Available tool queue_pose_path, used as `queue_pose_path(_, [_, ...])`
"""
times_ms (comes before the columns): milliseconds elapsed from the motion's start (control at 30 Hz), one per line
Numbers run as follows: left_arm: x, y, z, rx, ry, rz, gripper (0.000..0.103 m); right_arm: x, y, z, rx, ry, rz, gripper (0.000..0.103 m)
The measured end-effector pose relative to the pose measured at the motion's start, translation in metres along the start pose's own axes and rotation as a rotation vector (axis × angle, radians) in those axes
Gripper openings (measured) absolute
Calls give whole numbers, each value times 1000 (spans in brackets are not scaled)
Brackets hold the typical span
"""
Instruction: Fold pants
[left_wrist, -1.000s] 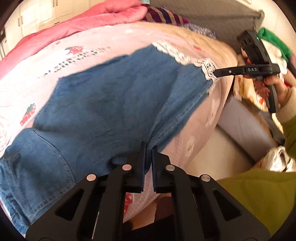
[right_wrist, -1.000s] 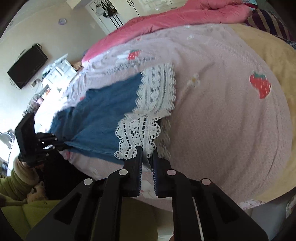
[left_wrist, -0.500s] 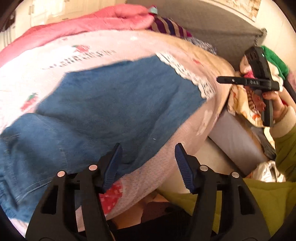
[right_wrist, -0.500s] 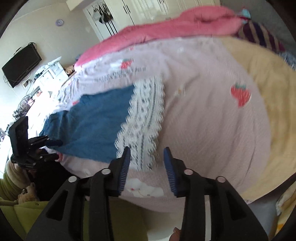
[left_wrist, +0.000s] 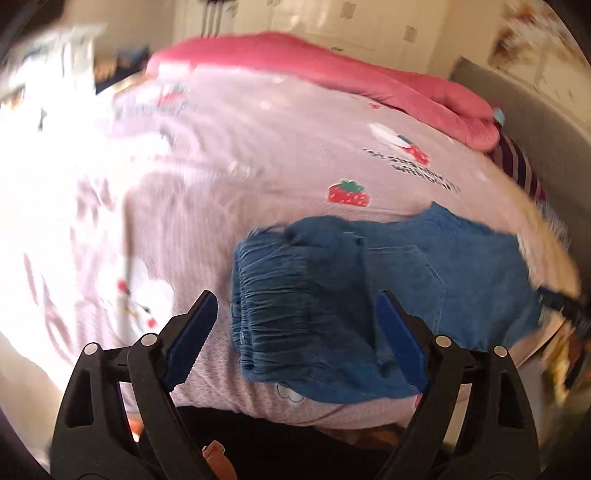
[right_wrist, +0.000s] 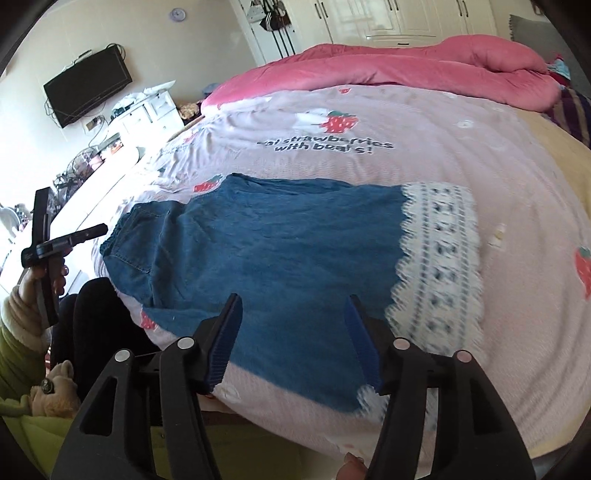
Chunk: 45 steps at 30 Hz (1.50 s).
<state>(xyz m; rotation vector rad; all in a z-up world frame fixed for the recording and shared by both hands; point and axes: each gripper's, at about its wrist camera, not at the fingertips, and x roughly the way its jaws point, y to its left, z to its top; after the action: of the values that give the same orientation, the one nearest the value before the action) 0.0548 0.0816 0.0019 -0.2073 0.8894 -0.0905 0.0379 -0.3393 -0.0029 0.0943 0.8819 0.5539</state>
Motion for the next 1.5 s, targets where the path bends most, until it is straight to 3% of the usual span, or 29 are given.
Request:
queue_pose_path(67, [20,8,4,-80,46,-38,80,6,2,4,-4,7,-1,60])
queue_pose_path(100, [30,8,6,-92,70,-10,73,10,2,6,-2,9,-9,60])
queue_pose_path(133, [37,6,6,-89,82,20,41,14,1,7,0,18,-15,60])
queue_pose_path(200, [49,3,12,-77,78,52,29,21,-1,6,-2,33,-39,60])
queue_pose_path(333, [48,16,32,-81,50,31,25,34,-6,6,12,66,-103,60])
queue_pose_path(467, [38,36,42,-102,14,21,25,41,-7,5,-3,59,-141,60])
queue_pose_path(700, [39,45,10,-115,41,13,31,52,-2,-2,-51,52,-163,72])
queue_pose_path(767, [36,48,8,-116,37,21,44,53,0,-2,-65,59,-167,76])
queue_pose_path(900, [19,51,7,-135,0,4,51,42,4,6,-44,59,-142,77])
queue_pose_path(1033, [-10,42,9,-88,-57,55,69,25,11,23,-40,10,-76,77])
queue_pose_path(1133, [-34,26,15,-38,-116,63,77,25,23,45,-77,-10,-46,78])
queue_pose_path(1233, [-46,-3,18,45,-146,18,79,35,36,68,-110,-6,-32,78])
queue_pose_path(1500, [1,-91,3,244,-23,-142,79,90,68,119,-195,69,46,78])
